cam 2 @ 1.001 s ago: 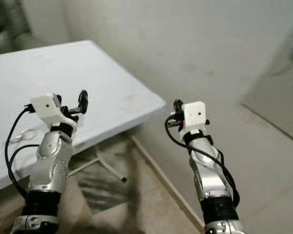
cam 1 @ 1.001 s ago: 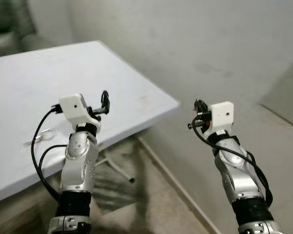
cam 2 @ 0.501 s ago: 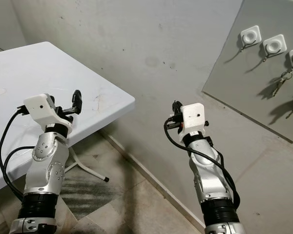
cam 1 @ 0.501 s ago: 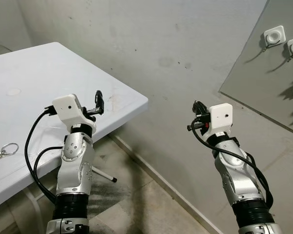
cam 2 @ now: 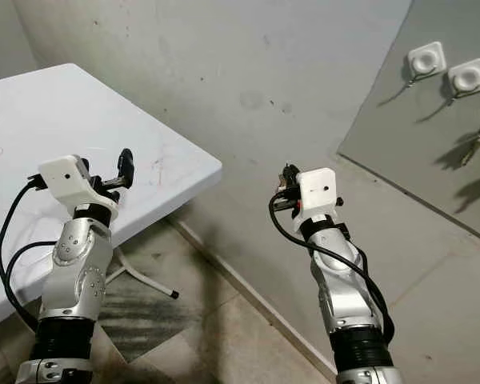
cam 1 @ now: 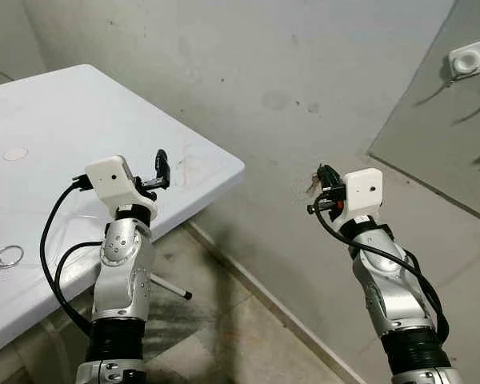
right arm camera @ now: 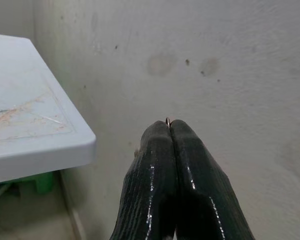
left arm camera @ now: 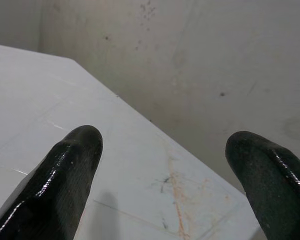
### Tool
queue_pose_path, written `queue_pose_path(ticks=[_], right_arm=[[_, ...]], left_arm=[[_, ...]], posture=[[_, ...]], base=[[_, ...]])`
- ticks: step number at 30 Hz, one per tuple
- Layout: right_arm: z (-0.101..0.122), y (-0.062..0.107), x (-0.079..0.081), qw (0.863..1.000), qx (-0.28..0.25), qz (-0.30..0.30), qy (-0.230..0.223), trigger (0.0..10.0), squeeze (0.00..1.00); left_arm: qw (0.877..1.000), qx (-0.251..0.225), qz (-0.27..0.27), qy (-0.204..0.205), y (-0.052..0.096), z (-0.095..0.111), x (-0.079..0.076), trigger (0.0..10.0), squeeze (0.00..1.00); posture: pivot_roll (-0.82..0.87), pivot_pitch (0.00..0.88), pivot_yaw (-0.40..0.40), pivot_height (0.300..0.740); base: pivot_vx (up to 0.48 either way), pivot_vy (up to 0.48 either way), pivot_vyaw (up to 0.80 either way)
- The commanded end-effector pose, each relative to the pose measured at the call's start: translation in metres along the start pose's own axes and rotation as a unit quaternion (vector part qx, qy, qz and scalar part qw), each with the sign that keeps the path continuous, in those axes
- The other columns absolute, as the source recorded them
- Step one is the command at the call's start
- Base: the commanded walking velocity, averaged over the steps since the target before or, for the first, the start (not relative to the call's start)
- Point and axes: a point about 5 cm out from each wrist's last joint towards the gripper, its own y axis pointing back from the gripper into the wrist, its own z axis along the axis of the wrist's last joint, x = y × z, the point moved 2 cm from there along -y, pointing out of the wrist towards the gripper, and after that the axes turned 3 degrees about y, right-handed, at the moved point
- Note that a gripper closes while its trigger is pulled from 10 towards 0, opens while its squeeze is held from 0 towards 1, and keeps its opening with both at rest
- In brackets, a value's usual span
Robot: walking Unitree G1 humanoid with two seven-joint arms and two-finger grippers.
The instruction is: Hang keys on a hook
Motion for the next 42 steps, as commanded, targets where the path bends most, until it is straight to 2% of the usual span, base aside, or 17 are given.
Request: queue_pose_path(ticks=[1, 5, 8, 17, 27, 42], right_arm=[[0.0035, 0.0005, -0.0038, 1.0, -0.003, -0.007, 0.004, 10.0, 0.0], [0.0032, 0.0008, -0.0025, 1.0, -0.005, -0.005, 0.001, 10.0, 0.0], [0.0055, 0.001, -0.0002, 1.0, -0.015, 0.002, 0.009, 10.0, 0.0], [0.0046, 0.0021, -0.0002, 1.0, -0.012, 0.006, -0.006, 10.0, 0.0], [0.0002, 0.0046, -0.0048, 1.0, -0.006, -0.004, -0.017, 10.0, 0.0], [0.0015, 0.0037, -0.0029, 1.0, -0.008, 0.001, -0.018, 10.0, 0.0]], left_arm=[[1.0, 0.001, -0.006, 0.009, 0.0016, 0.001, -0.0034, 10.0, 0.0], [1.0, 0.001, -0.006, 0.008, 0.0018, 0.0007, -0.0036, 10.0, 0.0], [1.0, 0.002, -0.008, 0.006, 0.0021, 0.0006, -0.0043, 10.0, 0.0], [1.0, 0.0, -0.01, 0.002, 0.0035, 0.0012, -0.0051, 10.0, 0.0], [1.0, 0.013, -0.015, 0.019, 0.0083, -0.0037, -0.0047, 10.0, 0.0], [1.0, 0.015, -0.01, 0.024, 0.0087, -0.0032, -0.003, 10.0, 0.0]], posture=[[0.06, 0.0, -0.101, 0.74], [0.06, 0.0, -0.103, 0.74], [0.06, 0.0, -0.103, 0.74], [0.06, 0.0, -0.103, 0.74], [0.06, 0.0, -0.099, 0.74], [0.07, 0.0, -0.104, 0.74]], base=[[0.0, 0.0, -0.76], [0.0, 0.0, -0.73], [0.0, 0.0, 0.0], [0.0, 0.0, 0.0], [0.0, 0.0, 0.0], [0.0, 0.275, 0.0]])
